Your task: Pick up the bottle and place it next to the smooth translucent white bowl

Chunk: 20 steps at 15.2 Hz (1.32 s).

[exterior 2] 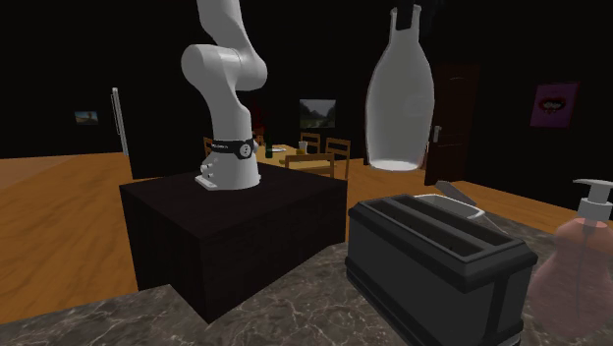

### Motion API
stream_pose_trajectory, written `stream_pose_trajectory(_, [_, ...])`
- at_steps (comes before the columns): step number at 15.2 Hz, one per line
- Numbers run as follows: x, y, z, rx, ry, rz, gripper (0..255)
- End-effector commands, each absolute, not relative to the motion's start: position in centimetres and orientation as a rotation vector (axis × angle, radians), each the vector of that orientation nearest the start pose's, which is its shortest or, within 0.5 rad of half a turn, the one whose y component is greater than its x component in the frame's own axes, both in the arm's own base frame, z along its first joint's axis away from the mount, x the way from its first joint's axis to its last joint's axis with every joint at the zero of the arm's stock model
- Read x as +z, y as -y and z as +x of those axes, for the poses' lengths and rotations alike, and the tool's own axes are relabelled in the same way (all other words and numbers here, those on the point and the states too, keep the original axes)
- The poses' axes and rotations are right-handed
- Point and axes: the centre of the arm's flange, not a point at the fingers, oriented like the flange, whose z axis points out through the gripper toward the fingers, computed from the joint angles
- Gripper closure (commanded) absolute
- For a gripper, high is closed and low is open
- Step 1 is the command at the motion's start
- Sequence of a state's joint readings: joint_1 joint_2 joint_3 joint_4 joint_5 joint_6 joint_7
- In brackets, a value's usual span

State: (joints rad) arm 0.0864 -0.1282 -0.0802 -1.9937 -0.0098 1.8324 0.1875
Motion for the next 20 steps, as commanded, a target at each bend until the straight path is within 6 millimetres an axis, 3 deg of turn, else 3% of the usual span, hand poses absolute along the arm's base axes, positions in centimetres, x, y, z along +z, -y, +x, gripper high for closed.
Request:
stream_pose_trajectory(1, [51.6, -2.2, 50.1, 0.052, -0.281, -3.131, 255])
stream_pose_trajectory(18, [51.6, -21.0, 37.7, 0.052, -0.281, -3.131, 255])
stream_pose_trajectory(20, [50.6, -21.0, 37.7, 0.052, -0.281, -3.131, 255])
